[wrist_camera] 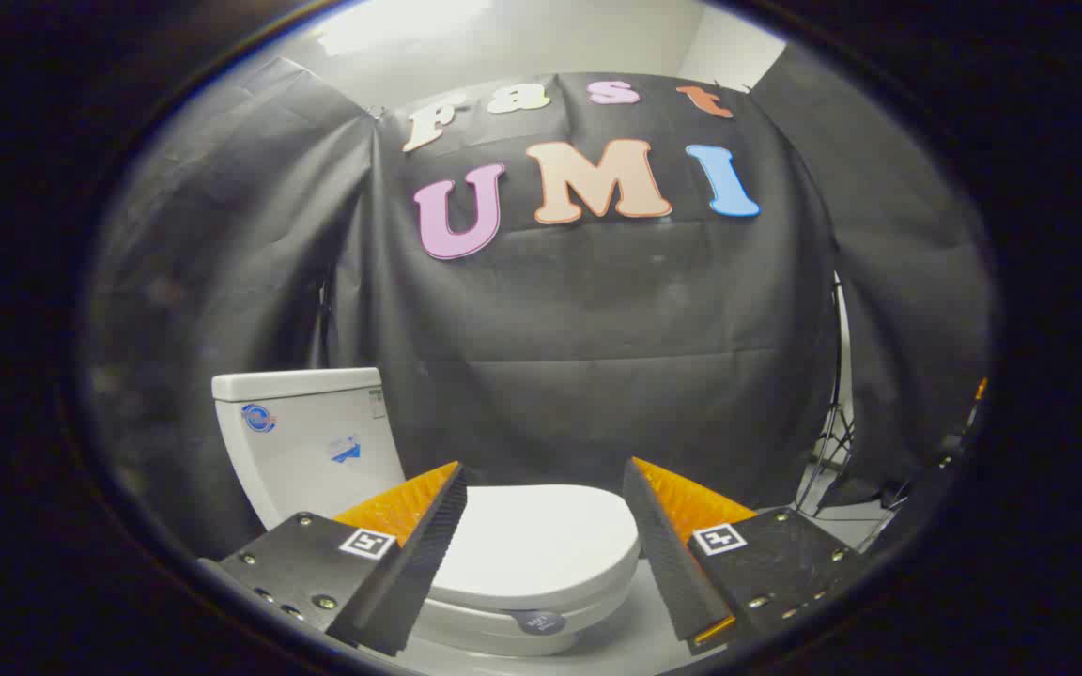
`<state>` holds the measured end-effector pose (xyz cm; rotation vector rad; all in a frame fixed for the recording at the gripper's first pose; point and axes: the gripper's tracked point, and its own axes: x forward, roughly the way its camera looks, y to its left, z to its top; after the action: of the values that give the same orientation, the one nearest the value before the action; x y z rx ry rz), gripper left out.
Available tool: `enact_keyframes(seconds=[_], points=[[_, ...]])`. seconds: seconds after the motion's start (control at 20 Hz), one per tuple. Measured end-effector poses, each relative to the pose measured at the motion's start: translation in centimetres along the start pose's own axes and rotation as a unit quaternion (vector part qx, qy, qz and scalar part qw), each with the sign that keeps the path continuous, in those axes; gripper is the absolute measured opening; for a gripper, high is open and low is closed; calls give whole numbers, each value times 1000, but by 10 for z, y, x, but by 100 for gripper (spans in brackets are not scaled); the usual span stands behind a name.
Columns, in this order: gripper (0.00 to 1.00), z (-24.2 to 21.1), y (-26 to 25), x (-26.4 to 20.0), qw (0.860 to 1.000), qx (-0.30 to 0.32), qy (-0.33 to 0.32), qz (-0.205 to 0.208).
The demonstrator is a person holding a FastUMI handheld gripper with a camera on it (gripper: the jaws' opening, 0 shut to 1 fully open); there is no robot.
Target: Open the toilet lid.
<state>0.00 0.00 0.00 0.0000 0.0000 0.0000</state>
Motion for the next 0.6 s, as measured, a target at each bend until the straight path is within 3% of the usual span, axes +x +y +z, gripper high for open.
enact_keyframes(seconds=[0.6], points=[[99,28,-5,0,1000,23,-13,11]])
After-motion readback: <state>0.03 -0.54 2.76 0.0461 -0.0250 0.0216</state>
